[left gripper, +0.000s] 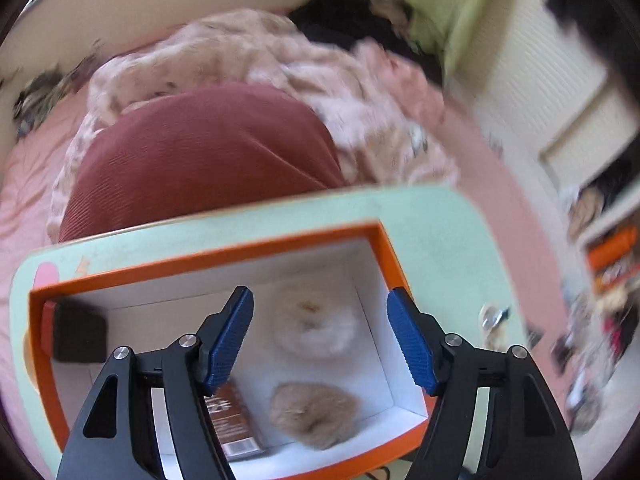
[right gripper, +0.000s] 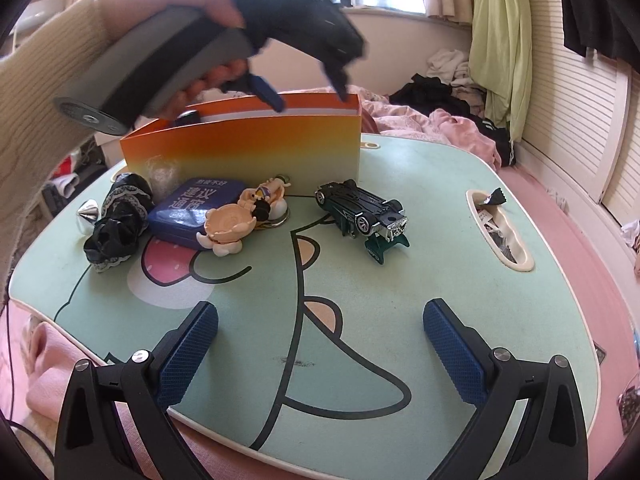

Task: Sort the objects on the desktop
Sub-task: 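Reach the left gripper into the box and grasp the white fluffy pompom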

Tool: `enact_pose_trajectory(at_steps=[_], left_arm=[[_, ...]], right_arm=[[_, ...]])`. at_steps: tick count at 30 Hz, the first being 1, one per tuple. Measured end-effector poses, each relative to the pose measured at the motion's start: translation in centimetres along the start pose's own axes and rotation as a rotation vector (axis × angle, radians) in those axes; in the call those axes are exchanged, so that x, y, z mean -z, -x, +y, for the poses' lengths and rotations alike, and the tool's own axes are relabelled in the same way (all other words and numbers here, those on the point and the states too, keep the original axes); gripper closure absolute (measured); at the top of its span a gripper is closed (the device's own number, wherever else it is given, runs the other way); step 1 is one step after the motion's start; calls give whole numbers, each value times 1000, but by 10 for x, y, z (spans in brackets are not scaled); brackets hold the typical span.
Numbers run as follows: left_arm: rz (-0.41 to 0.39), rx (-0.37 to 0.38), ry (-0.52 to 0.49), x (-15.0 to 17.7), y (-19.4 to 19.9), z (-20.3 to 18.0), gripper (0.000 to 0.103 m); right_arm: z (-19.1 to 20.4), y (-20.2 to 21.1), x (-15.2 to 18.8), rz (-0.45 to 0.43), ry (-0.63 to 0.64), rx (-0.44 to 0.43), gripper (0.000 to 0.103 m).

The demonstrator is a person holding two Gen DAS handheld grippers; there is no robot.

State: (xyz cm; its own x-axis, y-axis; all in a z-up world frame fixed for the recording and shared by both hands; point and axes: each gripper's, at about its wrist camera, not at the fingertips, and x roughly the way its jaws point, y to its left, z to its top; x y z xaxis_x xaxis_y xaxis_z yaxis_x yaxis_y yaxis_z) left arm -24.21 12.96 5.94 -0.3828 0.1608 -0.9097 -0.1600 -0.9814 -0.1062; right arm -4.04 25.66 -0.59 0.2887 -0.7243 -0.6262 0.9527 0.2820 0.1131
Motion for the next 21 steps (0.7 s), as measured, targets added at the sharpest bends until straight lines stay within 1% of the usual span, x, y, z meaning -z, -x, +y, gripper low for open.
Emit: enact_pose_trajectory(at_steps=[1, 2, 3, 4, 5, 6, 7, 8, 9, 11, 13, 14, 16, 17, 18, 19, 21], left_arm=[[31, -55, -25, 0, -9, -6, 33], [57, -89, -46, 1, -17, -9, 33], [50, -60, -26, 0, -20, -7, 34], [58, -56, -13, 0, -22, -4, 34], [73, -63, -8, 0, -26, -1, 38], [92, -74, -17, 1, -30, 1, 57], [106, -82, -32, 3, -34, 2, 62], [72, -81, -54, 6, -30, 3, 63], [58, -64, -47, 7, -27, 6, 63], [18, 7, -16, 10, -13, 16, 63], [-54, 84, -12, 17, 13, 26, 63], [-83, 99, -15, 21, 24, 31, 63], [-174, 130, -39, 44, 59, 42, 63], [-203, 148, -47, 54, 71, 47, 63], [-232, 190, -58, 75, 87, 54, 62], [-241, 219, -63, 86, 94, 59, 62], [-260, 285, -78, 122, 107, 69, 62]], right_arm=[[0, 0, 0, 0, -1, 0, 0], [0, 0, 0, -1, 0, 0, 0], [0, -1, 0, 1, -2, -1, 0], [-1, -1, 0, 0, -2, -1, 0], [0, 0, 0, -1, -1, -1, 0], [0, 0, -1, -1, 0, 0, 0], [-1, -1, -1, -1, 0, 0, 0], [-1, -1, 0, -1, -1, 0, 0], [-1, -1, -1, -2, 0, 1, 0], [-2, -3, -1, -2, 0, 2, 0], [-2, -3, -1, -3, 0, 2, 0], [-2, -4, -1, -3, 0, 2, 0], [-2, -4, -1, -3, -1, 2, 0], [-2, -4, -1, -3, -1, 3, 0], [-2, -4, -1, -2, 0, 3, 0], [-3, -4, -1, -2, 0, 4, 0], [-4, -5, -1, -1, -1, 5, 0]])
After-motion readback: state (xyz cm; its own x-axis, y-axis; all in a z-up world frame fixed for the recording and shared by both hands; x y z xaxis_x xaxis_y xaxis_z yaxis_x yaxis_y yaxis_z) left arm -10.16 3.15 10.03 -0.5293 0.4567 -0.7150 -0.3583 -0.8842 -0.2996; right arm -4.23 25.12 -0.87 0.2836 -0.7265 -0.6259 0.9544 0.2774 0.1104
